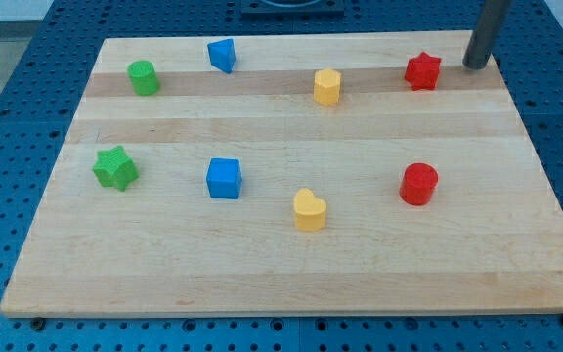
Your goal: Push the red star parallel to the right to the yellow hexagon
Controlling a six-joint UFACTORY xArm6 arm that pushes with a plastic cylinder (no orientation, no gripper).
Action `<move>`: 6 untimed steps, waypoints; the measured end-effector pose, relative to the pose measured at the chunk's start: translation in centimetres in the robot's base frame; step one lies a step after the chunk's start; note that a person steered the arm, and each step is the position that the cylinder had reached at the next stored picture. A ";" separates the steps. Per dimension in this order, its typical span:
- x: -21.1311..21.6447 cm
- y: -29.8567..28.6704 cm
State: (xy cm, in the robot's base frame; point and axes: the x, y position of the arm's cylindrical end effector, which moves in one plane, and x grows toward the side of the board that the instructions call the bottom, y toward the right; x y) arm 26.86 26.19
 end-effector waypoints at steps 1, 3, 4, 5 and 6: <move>-2.1 -2.3; -2.8 -4.5; 2.2 -5.5; 2.4 -5.5; 6.0 -5.6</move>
